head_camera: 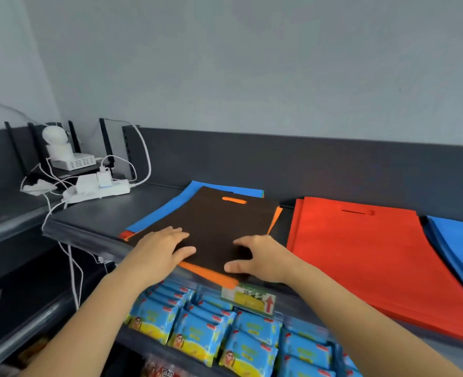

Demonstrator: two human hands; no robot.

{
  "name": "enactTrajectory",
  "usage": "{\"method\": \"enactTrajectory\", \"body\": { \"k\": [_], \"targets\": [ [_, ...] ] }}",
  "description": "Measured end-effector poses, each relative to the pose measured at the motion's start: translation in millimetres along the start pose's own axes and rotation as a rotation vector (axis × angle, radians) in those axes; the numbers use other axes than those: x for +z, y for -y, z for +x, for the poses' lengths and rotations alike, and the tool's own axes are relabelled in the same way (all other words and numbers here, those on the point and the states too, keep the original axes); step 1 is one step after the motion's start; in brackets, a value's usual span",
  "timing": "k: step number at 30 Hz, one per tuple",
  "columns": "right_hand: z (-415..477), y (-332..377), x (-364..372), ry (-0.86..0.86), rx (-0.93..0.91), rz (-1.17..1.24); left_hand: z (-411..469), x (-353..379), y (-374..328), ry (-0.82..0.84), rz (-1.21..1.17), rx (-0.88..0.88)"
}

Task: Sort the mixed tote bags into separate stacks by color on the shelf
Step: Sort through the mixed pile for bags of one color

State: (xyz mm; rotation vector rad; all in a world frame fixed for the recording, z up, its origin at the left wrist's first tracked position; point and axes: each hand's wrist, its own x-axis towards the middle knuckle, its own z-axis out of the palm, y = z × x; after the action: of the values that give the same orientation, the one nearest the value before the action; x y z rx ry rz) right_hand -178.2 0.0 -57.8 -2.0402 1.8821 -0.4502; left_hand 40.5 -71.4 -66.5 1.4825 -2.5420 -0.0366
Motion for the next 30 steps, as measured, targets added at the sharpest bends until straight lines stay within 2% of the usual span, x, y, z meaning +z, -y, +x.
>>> {"method": "enactTrajectory", "body": {
  "k": [2,13,17,20,23,25,28,30],
  "targets": [
    [9.7,5.9,4.5,0.035,0.041,-0.028,1.7,0.4,10.5,0.075,-0.048,0.009],
    [39.0,13.6,0.8,-0.198,0.192,-0.097,20.1,-16.6,34.0,0.218,-0.162,0.059],
    [38.6,9.2,-8.5,-0.162,0.190,0.004,22.1,-22.9,39.5,0.277,-0.136,0.110],
    [32.4,5.3,-15.2,-0.245,0.127,0.128,27.3,-19.9,45.3,0.212,-0.183,0.127],
    [21.6,7.9,-27.4,-0.566,0.063,0.261,34.7,-13.0,48.3,0.091,-0.190,0.064],
    [12.5,13.3,-34.8,-0.678,0.061,0.342,38.2,-10.0,46.8,0.011,-0.218,0.020],
    [7.9,15.6,-31.4,-0.677,0.121,0.361,41.8,-7.1,46.6,-0.066,-0.249,-0.033],
    [12.3,16.1,-23.8,-0.617,0.246,0.584,42.9,-4.9,47.4,-0.093,-0.255,-0.049]
  ]
}}
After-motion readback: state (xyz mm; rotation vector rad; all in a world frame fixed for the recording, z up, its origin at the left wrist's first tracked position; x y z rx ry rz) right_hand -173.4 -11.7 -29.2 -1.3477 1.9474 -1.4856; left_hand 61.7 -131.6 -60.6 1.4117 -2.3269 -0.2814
